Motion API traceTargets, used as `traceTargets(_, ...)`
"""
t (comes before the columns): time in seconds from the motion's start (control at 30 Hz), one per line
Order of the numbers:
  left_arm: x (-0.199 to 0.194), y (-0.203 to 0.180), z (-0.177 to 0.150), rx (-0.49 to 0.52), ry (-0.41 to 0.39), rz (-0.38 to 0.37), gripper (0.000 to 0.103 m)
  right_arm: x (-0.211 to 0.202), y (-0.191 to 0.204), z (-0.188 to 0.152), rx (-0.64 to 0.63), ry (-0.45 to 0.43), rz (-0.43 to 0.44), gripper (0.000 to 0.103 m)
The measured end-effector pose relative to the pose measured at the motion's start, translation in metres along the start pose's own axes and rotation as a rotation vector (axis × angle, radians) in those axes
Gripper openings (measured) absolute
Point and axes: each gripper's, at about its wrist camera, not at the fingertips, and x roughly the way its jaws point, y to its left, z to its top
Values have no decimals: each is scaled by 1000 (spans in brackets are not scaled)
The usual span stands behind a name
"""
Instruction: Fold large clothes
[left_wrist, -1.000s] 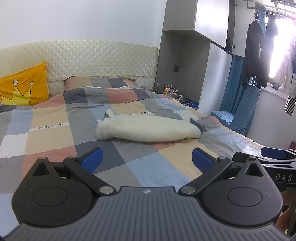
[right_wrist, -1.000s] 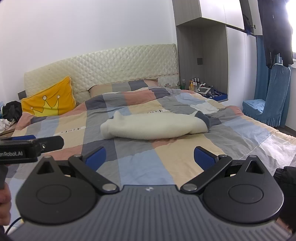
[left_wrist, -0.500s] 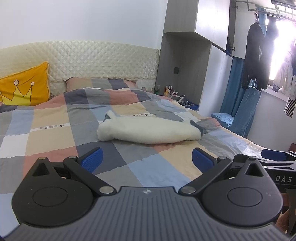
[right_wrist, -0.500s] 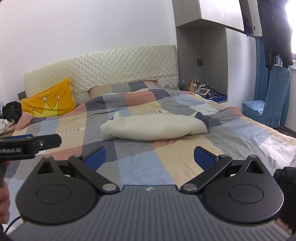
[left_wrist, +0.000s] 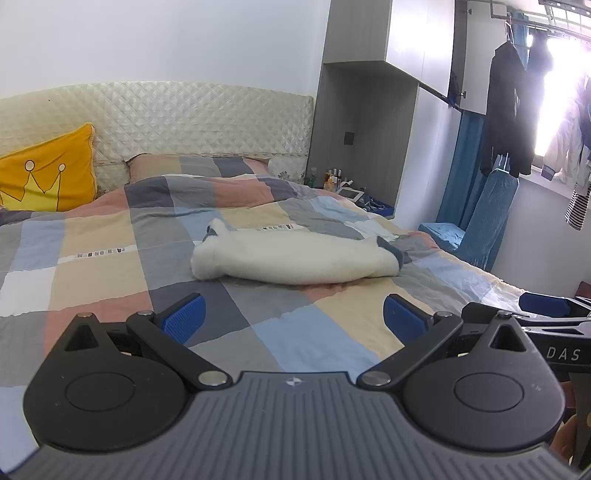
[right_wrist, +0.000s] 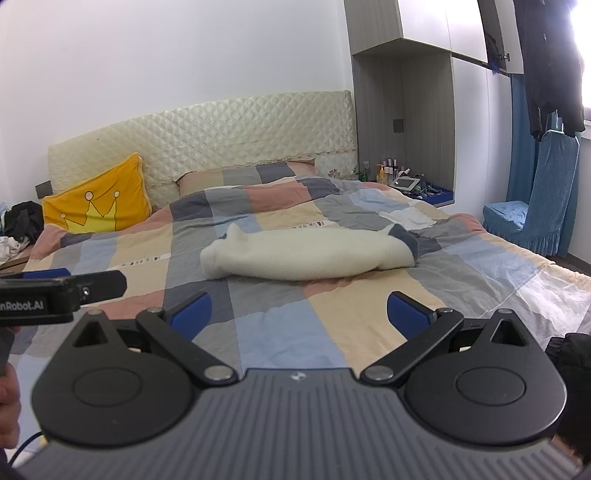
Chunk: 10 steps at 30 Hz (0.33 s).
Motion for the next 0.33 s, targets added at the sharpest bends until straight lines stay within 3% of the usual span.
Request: traceTargets(0.33, 2, -1, -2, 3, 5, -2, 103, -4, -2, 1, 2, -5, -2, 103)
